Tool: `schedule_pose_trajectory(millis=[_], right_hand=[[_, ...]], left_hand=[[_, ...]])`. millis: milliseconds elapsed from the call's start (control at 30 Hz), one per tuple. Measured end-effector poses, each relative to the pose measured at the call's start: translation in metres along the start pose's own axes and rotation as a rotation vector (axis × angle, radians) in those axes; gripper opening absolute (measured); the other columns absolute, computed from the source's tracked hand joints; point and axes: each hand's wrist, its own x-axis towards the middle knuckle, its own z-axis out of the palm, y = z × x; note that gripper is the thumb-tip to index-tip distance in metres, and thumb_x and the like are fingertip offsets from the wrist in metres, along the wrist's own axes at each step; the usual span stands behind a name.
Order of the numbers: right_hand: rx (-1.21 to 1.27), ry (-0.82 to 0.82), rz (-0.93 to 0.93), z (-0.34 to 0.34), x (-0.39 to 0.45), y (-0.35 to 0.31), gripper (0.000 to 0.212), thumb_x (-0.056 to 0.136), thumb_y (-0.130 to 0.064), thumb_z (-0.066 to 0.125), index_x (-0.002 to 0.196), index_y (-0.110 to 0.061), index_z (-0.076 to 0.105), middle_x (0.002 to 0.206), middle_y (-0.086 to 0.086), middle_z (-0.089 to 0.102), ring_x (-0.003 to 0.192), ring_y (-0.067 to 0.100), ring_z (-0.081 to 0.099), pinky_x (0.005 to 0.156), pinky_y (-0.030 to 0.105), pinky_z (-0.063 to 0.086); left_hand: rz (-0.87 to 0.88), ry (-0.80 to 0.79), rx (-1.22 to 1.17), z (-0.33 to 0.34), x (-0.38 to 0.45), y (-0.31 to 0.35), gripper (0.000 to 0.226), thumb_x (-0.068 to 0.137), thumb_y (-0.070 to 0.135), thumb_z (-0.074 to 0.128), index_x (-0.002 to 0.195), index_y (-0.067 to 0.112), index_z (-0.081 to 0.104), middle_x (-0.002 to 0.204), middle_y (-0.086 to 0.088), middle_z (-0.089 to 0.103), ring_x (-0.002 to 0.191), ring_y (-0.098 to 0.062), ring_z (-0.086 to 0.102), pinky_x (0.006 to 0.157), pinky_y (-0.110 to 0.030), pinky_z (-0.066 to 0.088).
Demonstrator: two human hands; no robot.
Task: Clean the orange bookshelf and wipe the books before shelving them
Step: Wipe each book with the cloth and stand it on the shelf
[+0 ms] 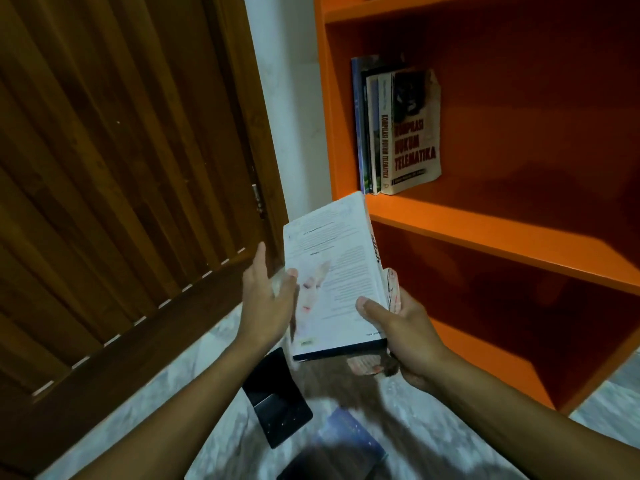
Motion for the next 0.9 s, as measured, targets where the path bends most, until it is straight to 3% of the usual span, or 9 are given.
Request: schedule_pose_trajectory(millis=[100, 200, 333, 467, 600, 667, 733, 800, 900], right_hand=[[-0.254, 0.103, -0.104, 0.005, -0.005, 0.002, 0.021, 0.095, -0.02, 0.065, 0.108, -0.033, 0.056, 0.104, 0.003, 0.071, 0.078, 0.02, 0.072, 0.048, 0.021, 0.05], [-0.698, 0.098, -0.351, 0.008, -0.011, 0.011, 0.016, 0.094, -0.028, 0.062, 0.106, -0.026, 0.051, 0.088, -0.006, 0.065, 0.065, 0.01, 0.06, 0.052, 0.023, 0.041], [-1.126, 0.093, -0.656, 0.017, -0.018, 0.023, 0.027, 0.088, -0.029, 0.06, 0.113, -0.023, 0.055, 0.088, -0.008, 0.061, 0.074, 0.014, 0.053, 0.061, 0.024, 0.028], [-1.243, 0.056, -0.699, 0.019, -0.02, 0.029, 0.052, 0.077, -0.035, 0.061, 0.127, -0.025, 0.053, 0.12, -0.004, 0.065, 0.109, 0.017, 0.057, 0.078, 0.03, 0.038], [-1.259, -0.073, -0.694, 0.02, -0.019, 0.026, 0.06, 0.081, -0.048, 0.055, 0.138, -0.033, 0.046, 0.142, -0.01, 0.047, 0.132, 0.018, 0.039, 0.102, 0.041, 0.032], [-1.255, -0.099, -0.747, 0.021, -0.017, 0.02, 0.062, 0.083, -0.054, 0.054, 0.141, -0.033, 0.045, 0.148, -0.01, 0.042, 0.137, 0.019, 0.034, 0.108, 0.042, 0.025], [-1.239, -0.118, -0.784, 0.018, -0.015, 0.018, 0.062, 0.085, -0.053, 0.056, 0.142, -0.032, 0.046, 0.15, -0.009, 0.04, 0.138, 0.019, 0.033, 0.108, 0.04, 0.022], [-1.241, -0.13, -0.811, 0.012, -0.01, 0.016, 0.06, 0.083, -0.043, 0.062, 0.14, -0.03, 0.048, 0.149, -0.006, 0.042, 0.136, 0.021, 0.036, 0.104, 0.039, 0.026], [-1.324, -0.162, -0.91, -0.001, 0.002, 0.013, 0.058, 0.074, -0.012, 0.071, 0.13, -0.022, 0.057, 0.139, 0.002, 0.052, 0.123, 0.027, 0.047, 0.086, 0.036, 0.034]], left_hand=[[0.112, -0.11, -0.161, 0.01, -0.013, 0.015, 0.073, 0.098, 0.042, 0.055, 0.153, 0.047, 0.007, 0.151, 0.019, 0.037, 0.135, -0.003, 0.044, 0.099, -0.036, 0.048], [0.019, -0.221, -0.435, 0.024, -0.021, 0.021, 0.086, 0.097, 0.034, 0.061, 0.154, 0.049, -0.002, 0.123, 0.026, 0.051, 0.095, 0.01, 0.067, 0.069, -0.021, 0.059], [-0.132, 0.013, -0.532, 0.031, -0.013, 0.015, 0.082, 0.092, 0.02, 0.07, 0.152, 0.028, 0.016, 0.112, -0.007, 0.062, 0.09, -0.018, 0.072, 0.069, -0.034, 0.062], [-0.245, 0.126, -0.587, 0.028, -0.005, 0.005, 0.046, 0.094, 0.008, 0.059, 0.135, 0.019, 0.041, 0.127, -0.008, 0.064, 0.1, -0.022, 0.07, 0.079, -0.042, 0.063], [-0.233, 0.144, -0.683, 0.018, -0.001, 0.012, 0.041, 0.099, 0.011, 0.059, 0.135, 0.02, 0.042, 0.128, -0.004, 0.065, 0.101, -0.022, 0.071, 0.08, -0.045, 0.062], [-0.203, 0.136, -0.709, 0.013, 0.001, 0.018, 0.043, 0.1, 0.013, 0.058, 0.138, 0.021, 0.04, 0.13, -0.003, 0.062, 0.1, -0.02, 0.071, 0.071, -0.035, 0.063], [-0.174, 0.131, -0.745, 0.009, 0.002, 0.022, 0.049, 0.1, 0.013, 0.057, 0.144, 0.023, 0.038, 0.133, -0.001, 0.061, 0.099, -0.019, 0.071, 0.064, -0.03, 0.061], [-0.131, 0.112, -0.772, 0.005, 0.004, 0.02, 0.059, 0.1, 0.012, 0.056, 0.15, 0.032, 0.033, 0.139, 0.003, 0.06, 0.107, -0.022, 0.071, 0.071, -0.039, 0.063], [-0.046, 0.07, -0.718, -0.002, 0.004, 0.015, 0.07, 0.101, 0.011, 0.054, 0.154, 0.043, 0.022, 0.145, 0.006, 0.055, 0.113, -0.021, 0.069, 0.075, -0.043, 0.063]])
